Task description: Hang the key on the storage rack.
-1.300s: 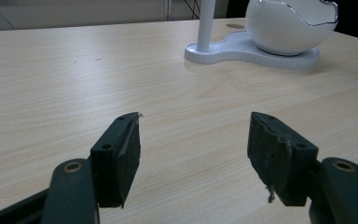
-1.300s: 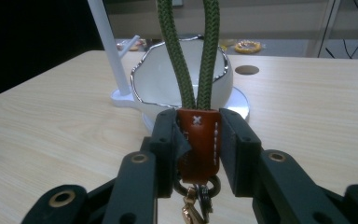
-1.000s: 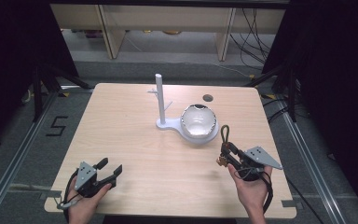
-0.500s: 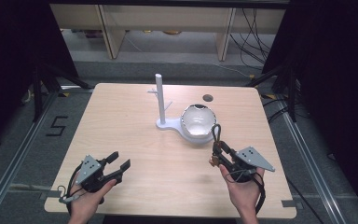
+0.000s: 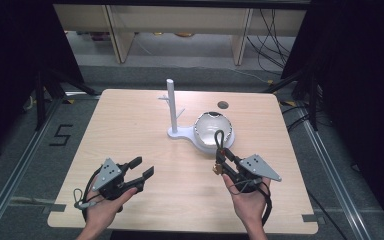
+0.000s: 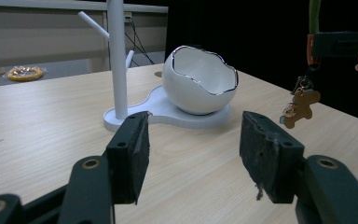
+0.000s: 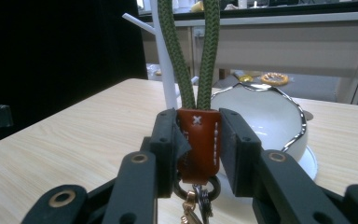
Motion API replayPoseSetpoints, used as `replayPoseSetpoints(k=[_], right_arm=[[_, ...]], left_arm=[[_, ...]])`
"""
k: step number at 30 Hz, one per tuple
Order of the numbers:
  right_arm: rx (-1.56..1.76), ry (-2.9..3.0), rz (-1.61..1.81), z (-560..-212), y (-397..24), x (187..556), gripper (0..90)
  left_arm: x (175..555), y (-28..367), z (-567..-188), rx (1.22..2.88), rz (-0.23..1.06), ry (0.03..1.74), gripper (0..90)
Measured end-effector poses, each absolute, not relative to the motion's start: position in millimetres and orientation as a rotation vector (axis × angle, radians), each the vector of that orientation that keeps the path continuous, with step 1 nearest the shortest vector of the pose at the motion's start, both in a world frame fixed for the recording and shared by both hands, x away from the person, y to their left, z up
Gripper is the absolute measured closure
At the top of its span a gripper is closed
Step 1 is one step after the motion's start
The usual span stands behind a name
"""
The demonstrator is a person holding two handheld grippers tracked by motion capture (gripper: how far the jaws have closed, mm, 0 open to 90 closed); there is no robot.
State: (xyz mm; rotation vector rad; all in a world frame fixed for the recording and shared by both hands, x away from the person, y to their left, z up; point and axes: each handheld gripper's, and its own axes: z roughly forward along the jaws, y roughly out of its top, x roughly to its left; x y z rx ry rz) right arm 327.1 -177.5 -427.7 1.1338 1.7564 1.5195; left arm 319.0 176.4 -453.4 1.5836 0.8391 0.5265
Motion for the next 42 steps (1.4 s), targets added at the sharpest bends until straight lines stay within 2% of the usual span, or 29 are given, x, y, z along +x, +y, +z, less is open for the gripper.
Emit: replayPoseSetpoints(k=[12,17,26,42], right_arm=[[1.083,1.775,1.554,-428.6,-157.5,330.2,69.4],[1.057,1.803,1.565,-430.6,-142.5,331.9,69.4],[1.035,1.816,1.583,-431.6,-127.7,331.8,69.4],[1.004,1.825,1.597,-434.2,-108.7,328.9,69.4]], left_arm=[[324.5,163.9,-438.8,1.587,0.502,0.793,43.8],[330.9,150.5,-429.0,1.583,0.42,0.782,48.5],[342.3,133.6,-415.0,1.565,0.348,0.776,53.3],[357.4,105.8,-402.9,1.559,0.29,0.787,62.8]])
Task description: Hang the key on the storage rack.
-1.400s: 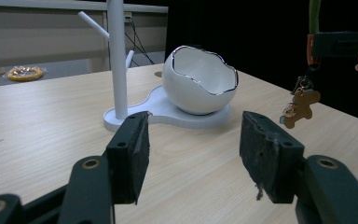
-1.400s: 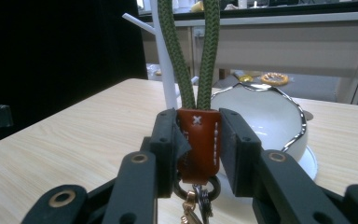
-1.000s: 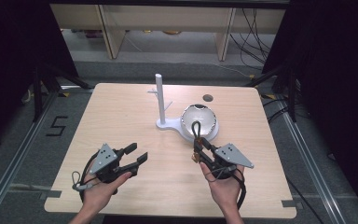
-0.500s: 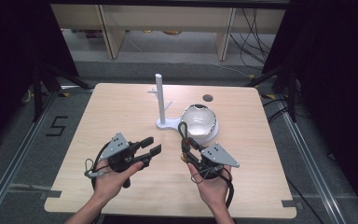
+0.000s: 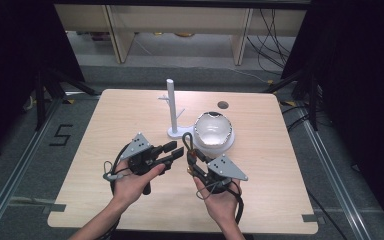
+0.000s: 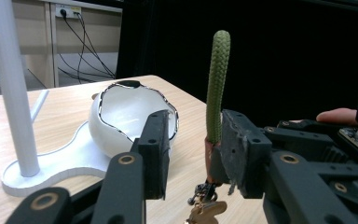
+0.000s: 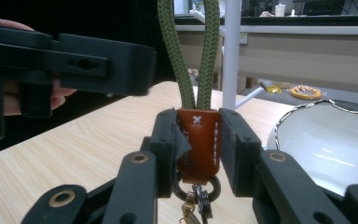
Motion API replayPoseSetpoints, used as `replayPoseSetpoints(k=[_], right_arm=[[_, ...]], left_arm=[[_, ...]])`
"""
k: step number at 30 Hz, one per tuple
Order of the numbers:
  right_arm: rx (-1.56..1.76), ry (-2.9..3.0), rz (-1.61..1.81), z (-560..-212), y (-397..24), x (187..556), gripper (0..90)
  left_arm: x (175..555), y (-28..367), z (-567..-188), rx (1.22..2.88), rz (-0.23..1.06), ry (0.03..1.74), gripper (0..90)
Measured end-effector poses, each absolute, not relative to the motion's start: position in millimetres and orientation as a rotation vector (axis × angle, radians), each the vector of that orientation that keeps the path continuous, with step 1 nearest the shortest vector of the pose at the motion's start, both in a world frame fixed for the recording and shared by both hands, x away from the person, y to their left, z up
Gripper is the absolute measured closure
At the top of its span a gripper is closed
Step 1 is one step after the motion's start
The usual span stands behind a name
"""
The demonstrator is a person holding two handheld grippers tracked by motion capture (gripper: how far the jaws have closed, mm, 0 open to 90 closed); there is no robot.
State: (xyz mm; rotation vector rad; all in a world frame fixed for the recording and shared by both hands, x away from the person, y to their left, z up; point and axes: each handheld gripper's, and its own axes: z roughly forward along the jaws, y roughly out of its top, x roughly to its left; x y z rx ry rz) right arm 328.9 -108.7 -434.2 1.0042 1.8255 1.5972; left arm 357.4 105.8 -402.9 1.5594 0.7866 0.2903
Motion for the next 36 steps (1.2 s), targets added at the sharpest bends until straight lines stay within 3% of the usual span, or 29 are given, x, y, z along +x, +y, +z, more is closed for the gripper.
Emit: replayPoseSetpoints(k=[21,36], right_arm=[[0.974,1.83,1.589,-436.2,-97.0,327.5,69.3],[0.983,1.787,1.624,-431.9,-94.9,327.6,69.3]], left_arm=[[360.7,100.9,-399.1,1.535,0.278,0.794,81.7],[359.0,99.6,-392.2,1.54,0.333,0.753,82.6]])
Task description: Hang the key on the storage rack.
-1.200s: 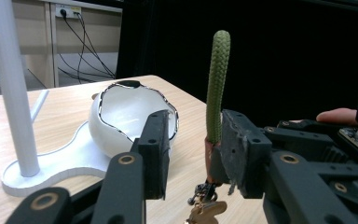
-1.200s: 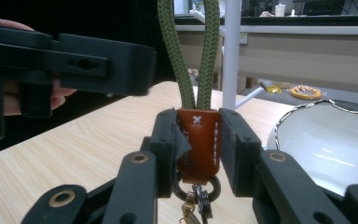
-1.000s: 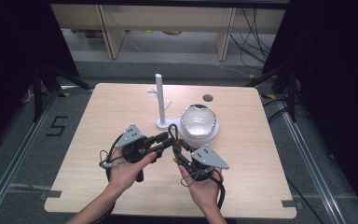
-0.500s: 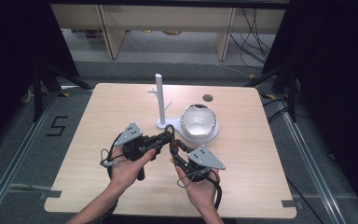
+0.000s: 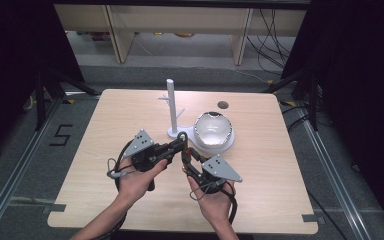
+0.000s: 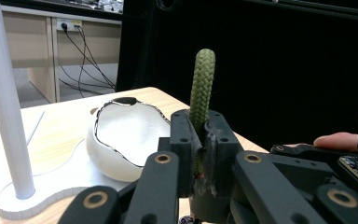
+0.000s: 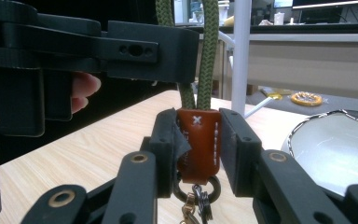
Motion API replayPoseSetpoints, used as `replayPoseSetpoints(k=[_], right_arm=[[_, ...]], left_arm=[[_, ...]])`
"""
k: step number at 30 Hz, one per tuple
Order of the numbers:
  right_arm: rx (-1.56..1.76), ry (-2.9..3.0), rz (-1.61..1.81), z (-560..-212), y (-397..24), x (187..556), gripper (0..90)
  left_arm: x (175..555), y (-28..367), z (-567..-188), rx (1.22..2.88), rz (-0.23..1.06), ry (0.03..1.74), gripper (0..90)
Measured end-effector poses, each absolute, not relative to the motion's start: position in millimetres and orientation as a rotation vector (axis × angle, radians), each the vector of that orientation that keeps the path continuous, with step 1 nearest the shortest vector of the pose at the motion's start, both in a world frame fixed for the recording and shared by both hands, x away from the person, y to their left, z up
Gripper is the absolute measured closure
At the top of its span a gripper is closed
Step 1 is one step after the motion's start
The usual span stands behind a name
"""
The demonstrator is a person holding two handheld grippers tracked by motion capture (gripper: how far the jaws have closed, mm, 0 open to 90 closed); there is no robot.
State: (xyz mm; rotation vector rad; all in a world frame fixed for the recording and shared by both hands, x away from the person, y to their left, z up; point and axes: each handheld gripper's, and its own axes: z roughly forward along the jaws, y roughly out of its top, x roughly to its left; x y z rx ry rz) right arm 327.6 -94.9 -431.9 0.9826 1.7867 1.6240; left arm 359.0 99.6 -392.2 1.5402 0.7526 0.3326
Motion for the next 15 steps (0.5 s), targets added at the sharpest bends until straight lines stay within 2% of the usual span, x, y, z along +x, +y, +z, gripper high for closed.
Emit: replayPoseSetpoints(k=[15], right_arm=[[0.982,1.79,1.613,-430.5,-92.8,329.1,68.9]], left_arm=[[359.0,102.7,-392.2,1.547,0.347,0.74,83.0]])
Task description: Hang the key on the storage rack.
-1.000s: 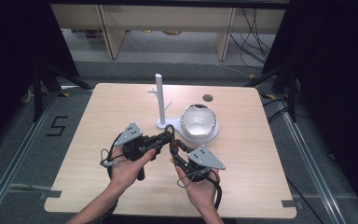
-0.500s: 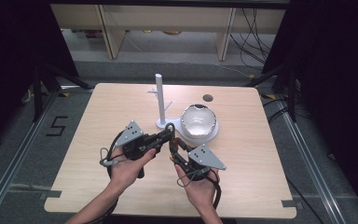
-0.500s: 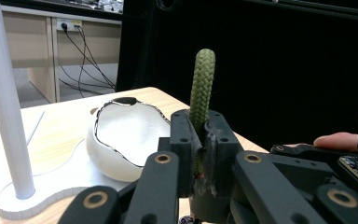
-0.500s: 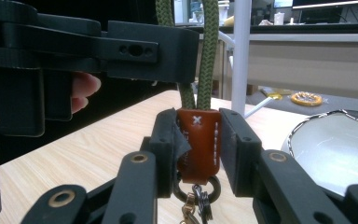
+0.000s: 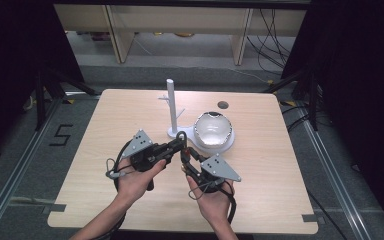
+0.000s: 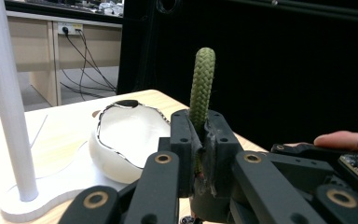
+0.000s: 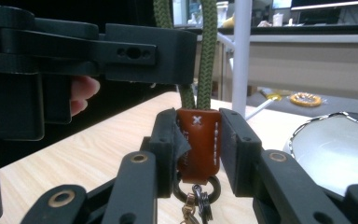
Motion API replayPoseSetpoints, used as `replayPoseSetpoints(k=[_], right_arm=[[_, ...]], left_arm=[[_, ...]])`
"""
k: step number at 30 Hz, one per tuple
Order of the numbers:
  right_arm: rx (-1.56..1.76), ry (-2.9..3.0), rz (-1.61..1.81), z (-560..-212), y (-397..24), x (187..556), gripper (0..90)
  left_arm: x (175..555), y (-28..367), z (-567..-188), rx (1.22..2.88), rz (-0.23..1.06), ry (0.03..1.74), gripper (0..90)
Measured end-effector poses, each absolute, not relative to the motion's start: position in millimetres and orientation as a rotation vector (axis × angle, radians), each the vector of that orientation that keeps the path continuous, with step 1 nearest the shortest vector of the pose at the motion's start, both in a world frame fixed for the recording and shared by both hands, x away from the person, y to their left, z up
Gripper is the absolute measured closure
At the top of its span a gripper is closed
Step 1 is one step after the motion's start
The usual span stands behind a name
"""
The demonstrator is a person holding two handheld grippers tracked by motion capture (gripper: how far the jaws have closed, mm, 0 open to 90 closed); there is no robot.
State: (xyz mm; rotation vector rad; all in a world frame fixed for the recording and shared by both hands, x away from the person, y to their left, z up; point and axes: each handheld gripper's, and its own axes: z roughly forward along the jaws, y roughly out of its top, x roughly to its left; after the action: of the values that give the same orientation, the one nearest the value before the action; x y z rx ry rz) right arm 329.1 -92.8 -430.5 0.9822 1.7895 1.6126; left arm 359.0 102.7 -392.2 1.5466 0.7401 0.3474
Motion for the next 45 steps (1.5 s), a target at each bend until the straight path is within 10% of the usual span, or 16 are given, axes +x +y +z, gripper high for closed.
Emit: replayPoseSetpoints(k=[45], right_arm=[[1.119,1.827,1.38,-452.6,-177.5,319.9,57.2]], left_arm=[[414.9,149.2,-391.7,1.653,0.469,0.808,83.2]])
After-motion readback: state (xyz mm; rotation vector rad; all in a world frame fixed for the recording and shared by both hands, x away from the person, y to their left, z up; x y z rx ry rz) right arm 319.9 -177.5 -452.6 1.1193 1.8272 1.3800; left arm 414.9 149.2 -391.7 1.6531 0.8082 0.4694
